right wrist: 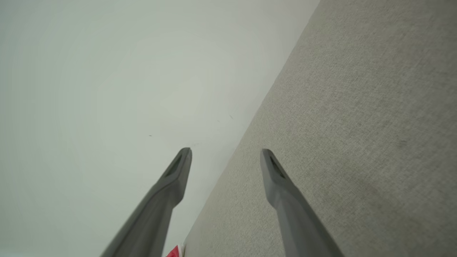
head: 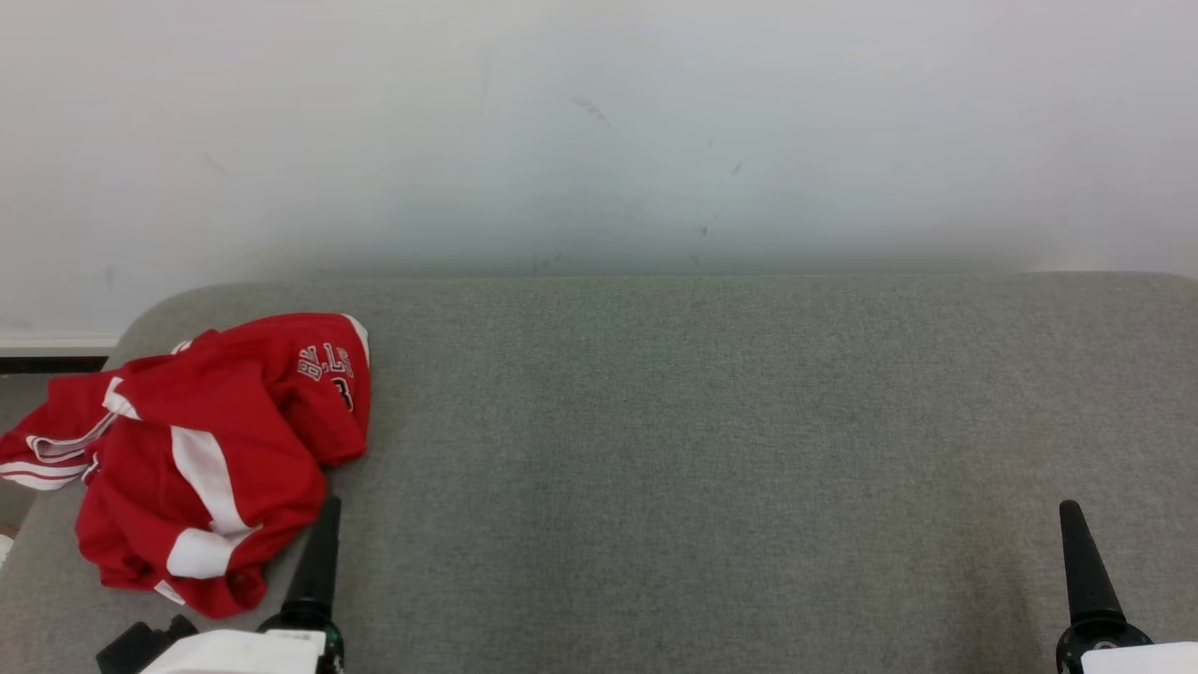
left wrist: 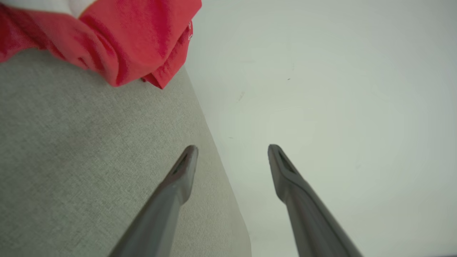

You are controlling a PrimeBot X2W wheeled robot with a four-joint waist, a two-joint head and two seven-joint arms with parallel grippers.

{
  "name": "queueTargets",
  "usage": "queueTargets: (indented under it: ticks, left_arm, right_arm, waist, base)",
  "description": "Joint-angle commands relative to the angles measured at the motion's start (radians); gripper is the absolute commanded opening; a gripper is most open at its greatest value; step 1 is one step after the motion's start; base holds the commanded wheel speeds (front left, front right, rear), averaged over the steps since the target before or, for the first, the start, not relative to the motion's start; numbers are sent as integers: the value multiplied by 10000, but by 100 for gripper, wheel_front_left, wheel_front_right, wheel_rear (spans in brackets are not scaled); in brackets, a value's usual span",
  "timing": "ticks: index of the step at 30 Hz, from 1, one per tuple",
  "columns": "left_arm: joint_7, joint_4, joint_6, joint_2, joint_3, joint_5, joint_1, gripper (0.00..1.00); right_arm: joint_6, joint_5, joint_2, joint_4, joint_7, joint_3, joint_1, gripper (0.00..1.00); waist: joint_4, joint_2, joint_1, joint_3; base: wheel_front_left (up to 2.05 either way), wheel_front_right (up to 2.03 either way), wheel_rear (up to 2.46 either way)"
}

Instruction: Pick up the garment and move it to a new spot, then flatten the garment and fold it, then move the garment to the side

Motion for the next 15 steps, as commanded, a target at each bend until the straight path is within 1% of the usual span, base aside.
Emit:
queueTargets:
  ticks: [1,7,15]
  left_arm:
    - [-129,-235,9,69,-31,454,-227,100]
    - [-367,-363,77,87,-120,2105,-225,100]
    - [-675,-466,280,326,-310,4195,-91,100]
  right_arm:
    - [2,-497,-152,-254,-126,38,-110,100]
    - [3,-2112,-362,-476,-370,254,-73,100]
    - [3,-3983,-600,-523,-648,623,-6,100]
  waist:
    - [-3,-1,0,-2]
    - [-14,-1,0,-20]
    - [-30,-1,0,-51]
  base:
    - [0,0,0]
    - [0,0,0]
    - [0,0,0]
